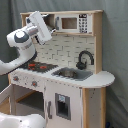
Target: Play with the kitchen
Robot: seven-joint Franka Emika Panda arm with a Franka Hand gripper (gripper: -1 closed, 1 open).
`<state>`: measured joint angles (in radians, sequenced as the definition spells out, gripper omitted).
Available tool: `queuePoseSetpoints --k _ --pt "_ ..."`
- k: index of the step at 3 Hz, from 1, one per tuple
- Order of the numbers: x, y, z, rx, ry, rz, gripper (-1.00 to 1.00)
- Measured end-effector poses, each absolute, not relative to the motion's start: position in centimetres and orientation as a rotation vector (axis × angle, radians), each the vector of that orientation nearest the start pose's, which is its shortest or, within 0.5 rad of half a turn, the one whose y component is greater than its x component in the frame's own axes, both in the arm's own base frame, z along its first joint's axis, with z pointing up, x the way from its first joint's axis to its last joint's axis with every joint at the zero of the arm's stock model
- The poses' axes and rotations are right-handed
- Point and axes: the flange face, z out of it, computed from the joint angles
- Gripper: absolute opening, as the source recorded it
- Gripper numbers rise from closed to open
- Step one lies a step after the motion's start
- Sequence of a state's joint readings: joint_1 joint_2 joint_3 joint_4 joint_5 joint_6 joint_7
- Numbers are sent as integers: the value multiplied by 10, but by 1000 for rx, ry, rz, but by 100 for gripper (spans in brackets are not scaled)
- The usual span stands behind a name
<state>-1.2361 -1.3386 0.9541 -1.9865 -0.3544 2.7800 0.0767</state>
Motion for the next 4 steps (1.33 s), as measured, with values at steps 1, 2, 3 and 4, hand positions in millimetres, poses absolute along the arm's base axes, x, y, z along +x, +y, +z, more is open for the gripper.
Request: queuePoseSetpoints --k 1,2,3,4 --pt "398 306 712 1243 366 1116 100" --pt "366 326 712 1226 393 1118 100" --pt "336 353 710 1206 431 1121 100" --pt "302 383 707 1163 500 1124 100"
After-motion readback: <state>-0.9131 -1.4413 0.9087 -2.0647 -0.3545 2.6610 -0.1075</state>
